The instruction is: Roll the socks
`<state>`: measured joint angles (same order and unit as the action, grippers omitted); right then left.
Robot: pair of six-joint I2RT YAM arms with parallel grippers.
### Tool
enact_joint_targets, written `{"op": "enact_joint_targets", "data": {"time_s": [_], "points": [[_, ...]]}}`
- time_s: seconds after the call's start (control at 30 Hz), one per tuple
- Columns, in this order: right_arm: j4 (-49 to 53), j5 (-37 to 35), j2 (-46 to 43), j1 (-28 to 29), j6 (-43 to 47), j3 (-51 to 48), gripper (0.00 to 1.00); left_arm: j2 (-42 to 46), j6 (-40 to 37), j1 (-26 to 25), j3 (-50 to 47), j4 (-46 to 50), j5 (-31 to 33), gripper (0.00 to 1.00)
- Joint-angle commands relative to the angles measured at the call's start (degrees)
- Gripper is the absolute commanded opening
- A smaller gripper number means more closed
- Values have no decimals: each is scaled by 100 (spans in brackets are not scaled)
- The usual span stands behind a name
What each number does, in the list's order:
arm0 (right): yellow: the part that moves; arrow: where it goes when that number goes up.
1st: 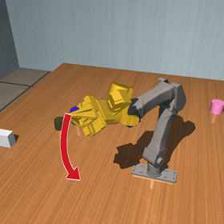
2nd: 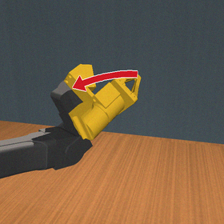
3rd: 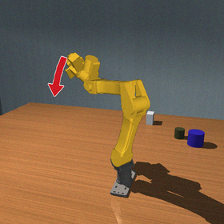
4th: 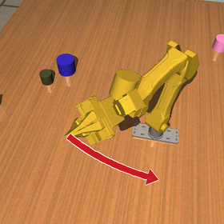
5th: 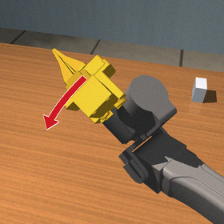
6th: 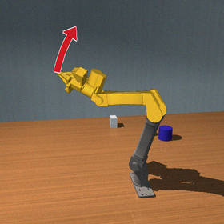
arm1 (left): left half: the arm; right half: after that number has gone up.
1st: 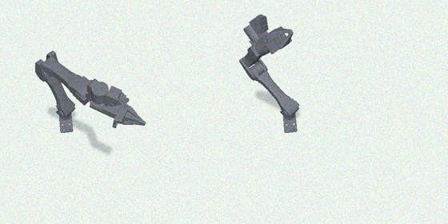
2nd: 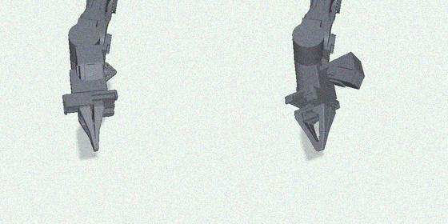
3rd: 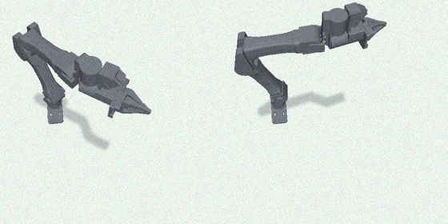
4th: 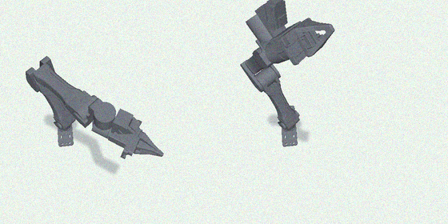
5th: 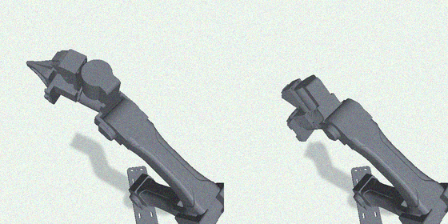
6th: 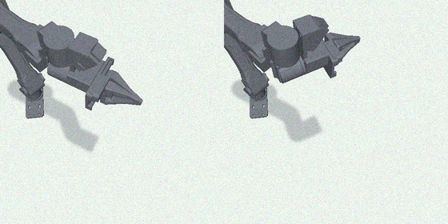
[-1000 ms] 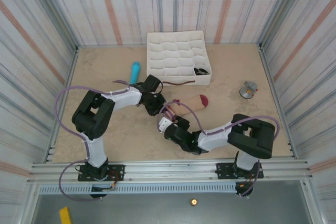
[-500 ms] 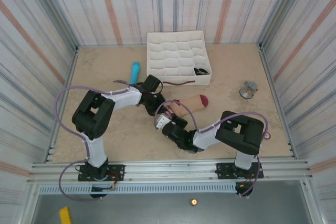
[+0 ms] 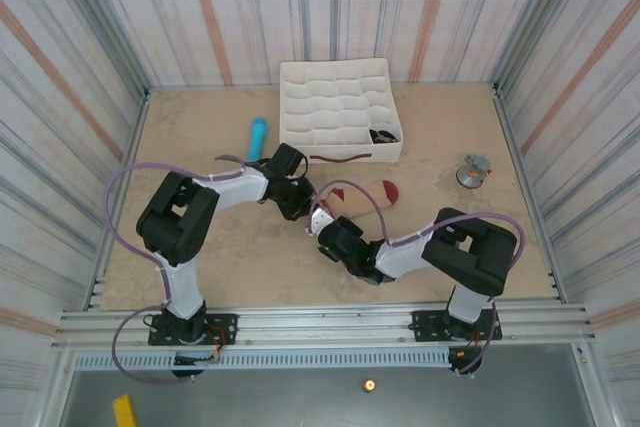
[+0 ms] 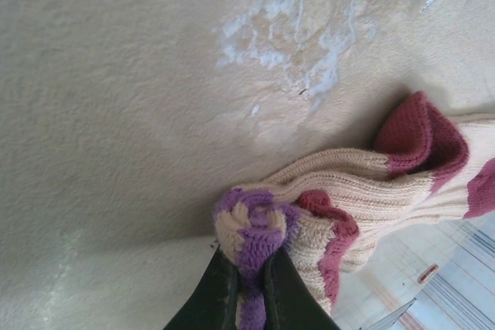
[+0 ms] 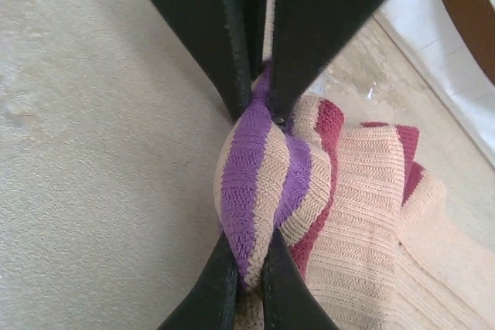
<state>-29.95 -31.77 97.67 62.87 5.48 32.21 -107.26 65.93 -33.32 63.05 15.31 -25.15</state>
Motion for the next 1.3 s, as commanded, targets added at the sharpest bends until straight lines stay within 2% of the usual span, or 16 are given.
{"op": "enact_joint_targets", "data": {"time_s": [0.0,0.07,0.1,0.17,0.2,0.27,0.33,0.43,0.53,0.7,0.9,1.07,1.27], "points": [[473,573,-193,-129,-504,-251,0,85,82,25,-104,54,13,1],[515,864,-301,-267,-625,-314,0,75,86,21,-74,44,-10,2],[546,1063,-371,-370,-717,-332,0,53,78,28,-49,43,-54,10],[618,1351,-483,-555,-885,-381,0,54,69,25,-14,42,-106,33],[662,1427,-547,-611,-968,-411,0,99,73,20,-33,35,-100,40],[708,1616,-664,-727,-1123,-458,0,228,103,26,-84,-3,-63,46],[710,1954,-776,-914,-1345,-532,0,390,177,20,-173,-135,27,61],[620,2487,-839,-1238,-1707,-670,0,694,248,0,-357,-507,222,71],[497,2935,-812,-1470,-2005,-785,0,994,272,-46,-581,-807,501,73],[226,3548,-929,-1874,-2648,-1059,0,1051,146,-94,-619,-823,562,73],[-124,4682,-1173,-2759,-3368,-1505,0,1042,170,-401,-741,-1016,849,70],[-506,6039,-766,-3492,-3916,-1493,0,791,48,-586,-602,-1100,784,65],[-1092,6755,-399,-4114,-4490,-1588,0,589,-103,-736,-563,-1179,692,62]]}}
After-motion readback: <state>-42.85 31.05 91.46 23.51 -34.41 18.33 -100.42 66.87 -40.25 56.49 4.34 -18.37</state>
